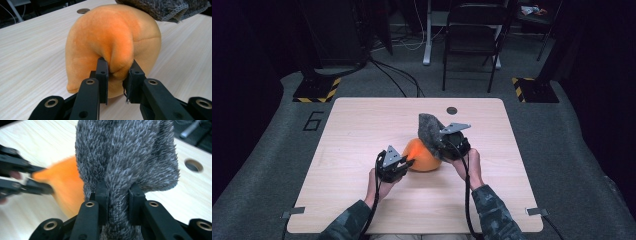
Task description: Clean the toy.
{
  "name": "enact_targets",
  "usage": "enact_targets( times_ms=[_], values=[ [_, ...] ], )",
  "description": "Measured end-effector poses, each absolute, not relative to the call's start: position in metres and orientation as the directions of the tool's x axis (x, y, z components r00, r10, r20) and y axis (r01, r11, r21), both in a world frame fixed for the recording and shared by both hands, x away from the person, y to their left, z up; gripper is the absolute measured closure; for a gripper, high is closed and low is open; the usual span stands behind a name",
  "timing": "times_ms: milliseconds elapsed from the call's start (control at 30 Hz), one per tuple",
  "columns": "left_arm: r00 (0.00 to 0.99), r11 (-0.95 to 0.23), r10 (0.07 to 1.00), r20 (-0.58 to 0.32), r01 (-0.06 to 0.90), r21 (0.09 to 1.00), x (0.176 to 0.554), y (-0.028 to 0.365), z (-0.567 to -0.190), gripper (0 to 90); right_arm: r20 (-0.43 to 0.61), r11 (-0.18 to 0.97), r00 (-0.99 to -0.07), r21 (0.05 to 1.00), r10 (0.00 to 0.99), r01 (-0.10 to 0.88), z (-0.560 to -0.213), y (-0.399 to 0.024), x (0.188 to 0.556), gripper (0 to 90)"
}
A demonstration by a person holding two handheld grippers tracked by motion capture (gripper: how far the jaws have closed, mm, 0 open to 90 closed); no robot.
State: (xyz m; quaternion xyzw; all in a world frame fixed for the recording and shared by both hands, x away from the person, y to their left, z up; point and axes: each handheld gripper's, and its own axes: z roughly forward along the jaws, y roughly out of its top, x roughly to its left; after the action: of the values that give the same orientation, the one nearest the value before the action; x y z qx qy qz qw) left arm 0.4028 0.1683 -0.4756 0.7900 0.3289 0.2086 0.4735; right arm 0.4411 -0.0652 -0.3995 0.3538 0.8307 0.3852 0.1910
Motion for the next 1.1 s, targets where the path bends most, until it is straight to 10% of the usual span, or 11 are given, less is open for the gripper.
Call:
enact_targets(
  times_ms=[433,1100],
  values=[
    [0.712,-0.364,0.702,0.031,0.321,0.874,0.404,0.168,-0.483,72.7,-0.131,0.553,-0.703,0.722,0.699,0.416,-0.415,-0.048,0.441,73.9],
    [0.713,-0.343,0.701,0.008,0.327,0.881,0.405,0.172,-0.487,71.7,-0.043,0.496,-0.591,0.595,0.806,0.633,-0.461,-0.090,0.478,73.5]
  ],
)
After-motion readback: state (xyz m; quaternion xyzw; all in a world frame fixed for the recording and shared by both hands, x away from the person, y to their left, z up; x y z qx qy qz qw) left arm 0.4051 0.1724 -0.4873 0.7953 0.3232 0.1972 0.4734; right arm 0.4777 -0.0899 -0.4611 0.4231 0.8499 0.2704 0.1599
